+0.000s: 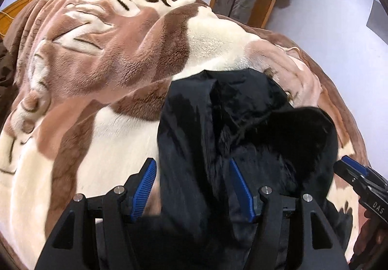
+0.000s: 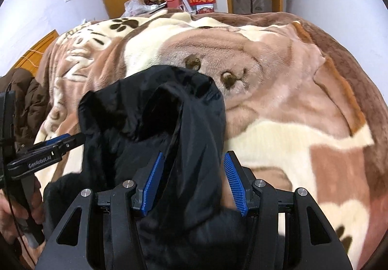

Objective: Fold large clothes

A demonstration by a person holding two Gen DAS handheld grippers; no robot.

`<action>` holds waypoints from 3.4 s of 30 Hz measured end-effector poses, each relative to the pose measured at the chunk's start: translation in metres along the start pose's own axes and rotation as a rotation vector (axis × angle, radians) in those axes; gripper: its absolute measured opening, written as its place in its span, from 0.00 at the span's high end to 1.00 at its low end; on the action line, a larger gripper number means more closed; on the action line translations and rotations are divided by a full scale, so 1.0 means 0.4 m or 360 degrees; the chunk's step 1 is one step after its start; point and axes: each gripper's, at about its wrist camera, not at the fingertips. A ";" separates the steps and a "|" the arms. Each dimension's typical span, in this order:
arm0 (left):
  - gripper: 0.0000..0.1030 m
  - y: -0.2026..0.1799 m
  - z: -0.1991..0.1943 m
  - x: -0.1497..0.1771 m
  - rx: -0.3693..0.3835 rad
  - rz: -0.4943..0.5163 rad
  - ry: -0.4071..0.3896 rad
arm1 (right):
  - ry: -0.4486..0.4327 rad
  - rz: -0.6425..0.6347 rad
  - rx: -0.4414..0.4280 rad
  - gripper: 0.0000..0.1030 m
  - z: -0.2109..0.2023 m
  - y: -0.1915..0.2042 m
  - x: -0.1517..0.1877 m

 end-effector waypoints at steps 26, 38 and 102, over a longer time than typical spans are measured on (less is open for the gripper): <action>0.96 0.242 -0.344 0.391 0.0267 -0.0316 -0.0154 | -0.0165 0.0089 -0.0241 0.95 -0.399 0.093 0.424; 0.94 0.313 -0.411 0.602 0.0124 -0.0277 0.0025 | -0.0059 0.0254 -0.0237 0.46 -0.438 0.023 0.560; 0.43 0.143 -0.219 0.400 -0.0117 0.0049 -0.0113 | 0.0049 0.0142 0.0049 0.91 -0.144 0.022 0.391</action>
Point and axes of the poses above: each gripper's, at about its wrist camera, not at the fingertips, and z roughly the way its jaws point, y to its left, x to its underside, and after that the axes turned 9 degrees about -x, right-handed
